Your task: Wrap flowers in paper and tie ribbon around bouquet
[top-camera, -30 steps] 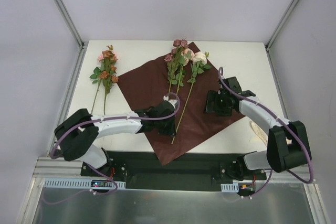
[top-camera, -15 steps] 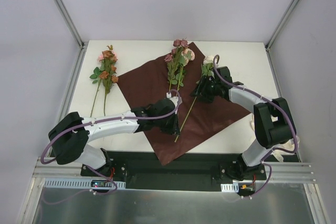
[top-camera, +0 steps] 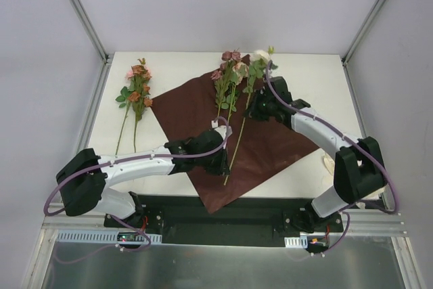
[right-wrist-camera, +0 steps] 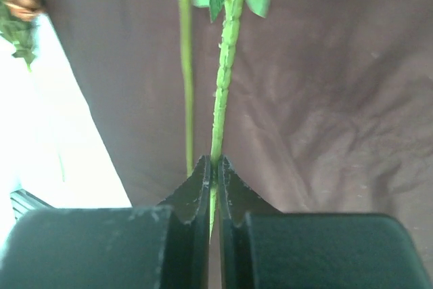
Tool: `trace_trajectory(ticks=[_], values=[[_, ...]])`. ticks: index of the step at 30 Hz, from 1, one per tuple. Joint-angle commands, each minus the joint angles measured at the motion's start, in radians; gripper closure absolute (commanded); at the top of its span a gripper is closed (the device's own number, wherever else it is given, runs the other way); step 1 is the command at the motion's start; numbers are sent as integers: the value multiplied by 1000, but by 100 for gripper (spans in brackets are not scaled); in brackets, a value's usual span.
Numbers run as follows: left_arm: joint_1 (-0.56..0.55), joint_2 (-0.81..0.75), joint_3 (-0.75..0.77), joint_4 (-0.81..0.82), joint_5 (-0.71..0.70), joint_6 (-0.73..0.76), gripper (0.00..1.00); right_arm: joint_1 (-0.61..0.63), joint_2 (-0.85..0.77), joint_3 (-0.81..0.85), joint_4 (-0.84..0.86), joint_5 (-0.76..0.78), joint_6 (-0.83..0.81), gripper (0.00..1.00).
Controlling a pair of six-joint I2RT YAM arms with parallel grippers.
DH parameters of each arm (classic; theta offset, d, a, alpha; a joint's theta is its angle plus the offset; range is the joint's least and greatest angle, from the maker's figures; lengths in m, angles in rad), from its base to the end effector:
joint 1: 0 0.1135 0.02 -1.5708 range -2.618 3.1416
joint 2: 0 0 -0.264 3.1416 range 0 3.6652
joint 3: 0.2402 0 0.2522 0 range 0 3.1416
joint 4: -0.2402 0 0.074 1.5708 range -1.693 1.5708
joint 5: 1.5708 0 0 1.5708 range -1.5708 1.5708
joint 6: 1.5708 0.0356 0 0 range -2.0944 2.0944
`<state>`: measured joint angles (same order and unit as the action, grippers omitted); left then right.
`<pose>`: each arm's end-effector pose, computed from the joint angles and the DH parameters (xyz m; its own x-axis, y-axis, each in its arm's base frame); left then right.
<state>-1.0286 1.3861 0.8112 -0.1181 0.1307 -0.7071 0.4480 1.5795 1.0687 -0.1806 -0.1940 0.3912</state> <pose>0.1476 -0.2541 0.2203 -0.8359 0.1395 -0.5308 0.4708 0.6791 -0.5631 0.3118 0.1575 0.2406 -0.7444 0.0574 -0.6653 -0.2975 0.8634 0.4074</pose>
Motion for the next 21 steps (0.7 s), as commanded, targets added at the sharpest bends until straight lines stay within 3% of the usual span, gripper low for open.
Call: trace_trajectory(ticks=[1, 12, 21], values=[[12, -50, -17, -31, -115, -18, 100, 87, -57, 182, -49, 125, -109, 99], [203, 19, 6, -14, -126, -58, 100, 136, 253, 508, 24, -8, -236, 99], [315, 224, 101, -5, -57, -8, 100, 110, 522, 687, 17, -47, -221, 99]])
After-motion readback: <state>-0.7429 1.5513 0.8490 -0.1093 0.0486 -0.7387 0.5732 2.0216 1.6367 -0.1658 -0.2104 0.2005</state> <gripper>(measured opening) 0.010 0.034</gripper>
